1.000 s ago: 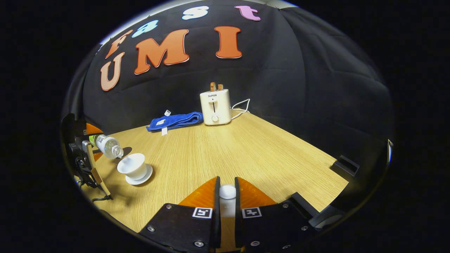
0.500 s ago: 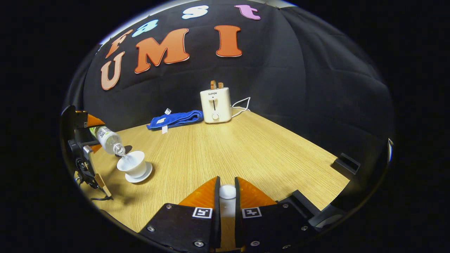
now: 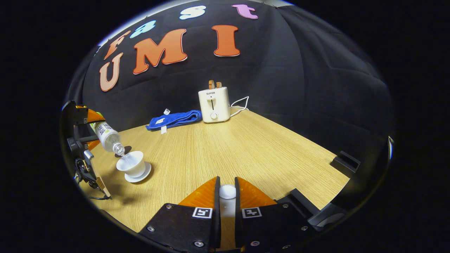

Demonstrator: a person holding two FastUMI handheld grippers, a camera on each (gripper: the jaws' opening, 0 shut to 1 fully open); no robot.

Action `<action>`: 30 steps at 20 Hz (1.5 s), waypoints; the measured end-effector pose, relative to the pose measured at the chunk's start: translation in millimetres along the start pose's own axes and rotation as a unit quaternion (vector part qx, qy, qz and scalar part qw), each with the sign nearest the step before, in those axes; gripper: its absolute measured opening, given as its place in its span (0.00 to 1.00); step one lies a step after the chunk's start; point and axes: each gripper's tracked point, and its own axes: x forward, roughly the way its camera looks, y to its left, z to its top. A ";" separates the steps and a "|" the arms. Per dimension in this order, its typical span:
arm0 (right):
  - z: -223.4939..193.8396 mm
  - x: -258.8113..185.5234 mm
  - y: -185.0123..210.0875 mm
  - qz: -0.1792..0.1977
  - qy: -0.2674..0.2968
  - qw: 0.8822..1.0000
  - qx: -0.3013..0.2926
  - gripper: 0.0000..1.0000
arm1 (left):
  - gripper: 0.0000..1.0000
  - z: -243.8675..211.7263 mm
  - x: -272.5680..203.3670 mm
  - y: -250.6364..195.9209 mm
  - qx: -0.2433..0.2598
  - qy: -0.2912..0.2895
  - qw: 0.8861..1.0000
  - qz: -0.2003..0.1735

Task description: Open the teacup lid with one hand, grasp the water bottle and pour water into the teacup with the other hand; after pouring, place the water bottle on the coaster and then close the teacup lid.

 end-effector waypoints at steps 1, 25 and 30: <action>-0.1 1.1 -0.6 -0.001 0.001 1.000 0.002 0.16 | 0.67 1.2 -0.4 -1.1 0.004 0.001 1.000 -0.003; -7.8 -0.8 -5.2 -0.007 0.014 1.000 0.007 0.16 | 0.67 21.2 6.1 -18.3 -0.160 -0.049 0.986 -0.027; -2.1 -4.1 -1.0 -0.006 0.012 1.000 0.005 0.16 | 0.69 18.3 6.2 -27.2 -0.316 -0.060 0.946 -0.030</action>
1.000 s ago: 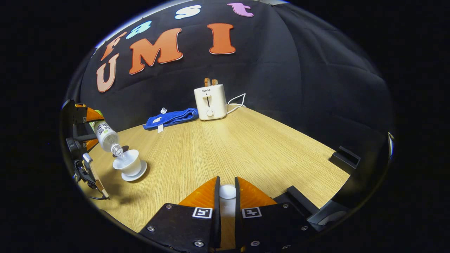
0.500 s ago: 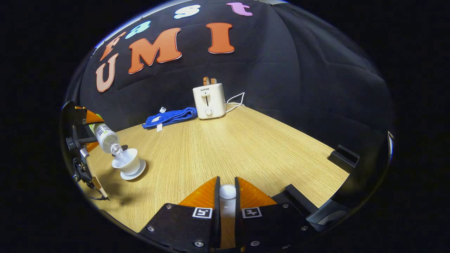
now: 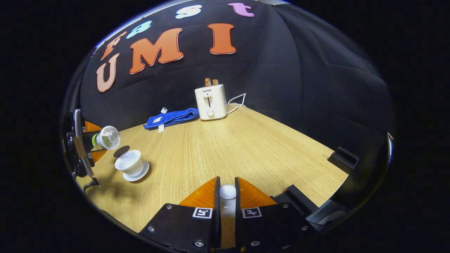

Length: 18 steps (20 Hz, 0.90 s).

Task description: Open the teacup lid with one hand, grasp the water bottle and pour water into the teacup with the other hand; after pouring, place the water bottle on the coaster and then close the teacup lid.

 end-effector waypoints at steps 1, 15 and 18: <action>1.1 -1.2 1.7 0.001 0.000 1.000 -0.003 0.16 | 0.68 -1.1 -1.4 4.0 -0.021 -0.004 1.000 0.010; -5.8 1.0 5.7 0.005 0.014 1.000 -0.012 0.16 | 0.68 -62.7 74.1 48.6 -0.446 -0.001 0.894 0.041; -7.9 4.6 1.7 -0.001 0.016 1.000 -0.014 0.16 | 0.65 -62.9 74.7 56.5 -0.527 -0.019 0.849 0.037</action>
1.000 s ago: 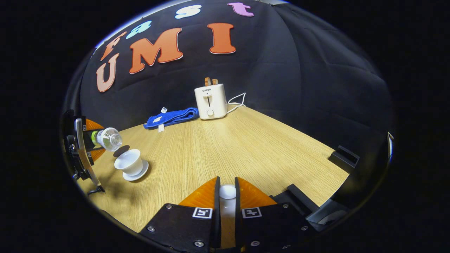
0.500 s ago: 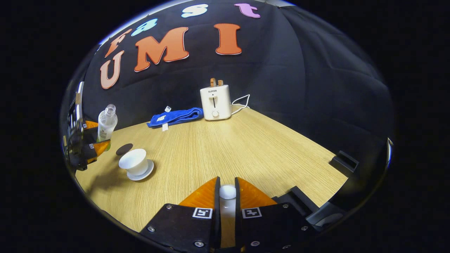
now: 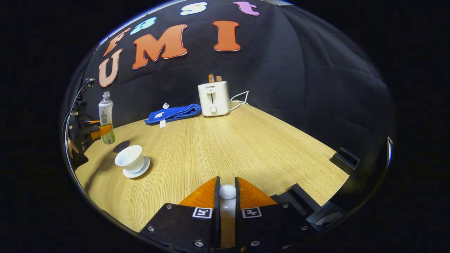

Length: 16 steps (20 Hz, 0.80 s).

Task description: Open the teacup lid with one hand, grasp the water bottle and pour water into the teacup with the other hand; after pouring, place the water bottle on the coaster and then close the teacup lid.

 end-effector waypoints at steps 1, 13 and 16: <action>-0.5 2.2 -1.8 -0.002 0.002 1.000 0.001 0.16 | 0.65 0.2 -1.0 -0.2 -0.017 -0.004 1.000 0.001; -0.5 9.4 -1.5 -0.003 0.007 1.000 0.003 0.16 | 0.67 -26.9 12.1 -5.2 -0.130 0.000 0.992 -0.008; -0.6 9.8 -1.5 -0.004 0.006 1.000 0.002 0.16 | 0.67 -25.9 10.9 -6.6 -0.147 -0.012 0.989 -0.012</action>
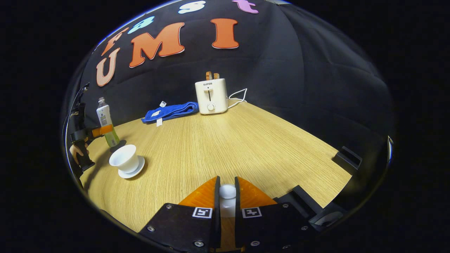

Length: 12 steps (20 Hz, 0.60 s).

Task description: Open the teacup lid with one hand, grasp the water bottle and pour water into the teacup with the other hand; after pouring, place the water bottle on the coaster and then close the teacup lid.

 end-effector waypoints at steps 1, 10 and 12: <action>0.3 -0.1 0.1 0.000 0.000 1.000 0.000 0.16 | 0.68 -2.5 0.9 -0.4 -0.006 0.001 1.000 -0.002; -0.3 -1.2 1.1 0.001 -0.001 1.000 -0.001 0.16 | 0.71 -15.4 5.6 -0.1 -0.021 0.015 1.000 0.006; 1.0 -2.0 2.1 0.002 -0.003 1.000 -0.001 0.16 | 0.71 -18.0 3.5 1.3 -0.022 0.021 0.999 0.011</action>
